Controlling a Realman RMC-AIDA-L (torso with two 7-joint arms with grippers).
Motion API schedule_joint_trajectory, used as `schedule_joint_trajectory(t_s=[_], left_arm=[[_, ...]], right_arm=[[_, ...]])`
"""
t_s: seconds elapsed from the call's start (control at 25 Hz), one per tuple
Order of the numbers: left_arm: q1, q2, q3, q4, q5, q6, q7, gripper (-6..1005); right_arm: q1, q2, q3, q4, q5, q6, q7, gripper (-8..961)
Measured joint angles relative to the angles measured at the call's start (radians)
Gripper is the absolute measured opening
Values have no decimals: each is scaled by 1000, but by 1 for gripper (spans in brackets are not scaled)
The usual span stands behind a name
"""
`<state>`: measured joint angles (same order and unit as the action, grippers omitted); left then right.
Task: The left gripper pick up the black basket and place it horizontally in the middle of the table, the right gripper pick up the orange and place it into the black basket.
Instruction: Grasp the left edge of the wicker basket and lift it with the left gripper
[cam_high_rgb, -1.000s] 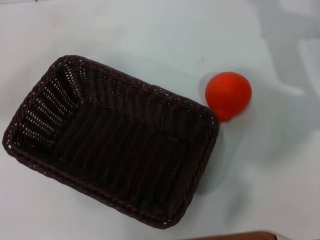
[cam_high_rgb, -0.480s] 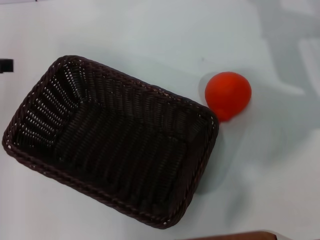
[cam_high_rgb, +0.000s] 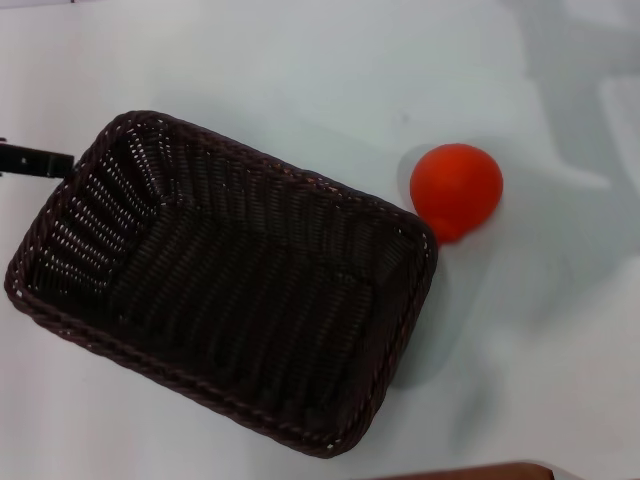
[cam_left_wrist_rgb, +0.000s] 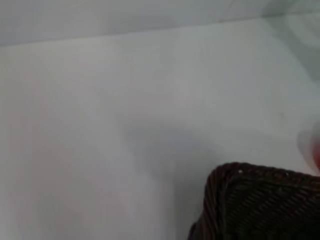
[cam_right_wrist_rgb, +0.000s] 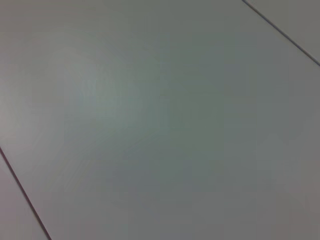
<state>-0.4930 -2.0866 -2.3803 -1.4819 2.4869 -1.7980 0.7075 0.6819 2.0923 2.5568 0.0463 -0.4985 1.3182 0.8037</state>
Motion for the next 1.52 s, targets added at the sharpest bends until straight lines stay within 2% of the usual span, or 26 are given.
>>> schedule_joint_trajectory(t_s=[0.2,0.48,1.0,1.52], left_arm=[[-6,-4,43,29,20,-1,-2,736],[-19,-22,88,46,115,30,-23,735],[-46,-26,163,147,136,77,-22,726],[-45,-27,136,147,140,66,-39,303]], right_arm=[[2,0,0,7,0,-2,0,921],[8,1,-1,8,0,-2,0,920],[11,2,-1,6,0,-3,0,918],[10,2,-1,0,0,-14,0,916]])
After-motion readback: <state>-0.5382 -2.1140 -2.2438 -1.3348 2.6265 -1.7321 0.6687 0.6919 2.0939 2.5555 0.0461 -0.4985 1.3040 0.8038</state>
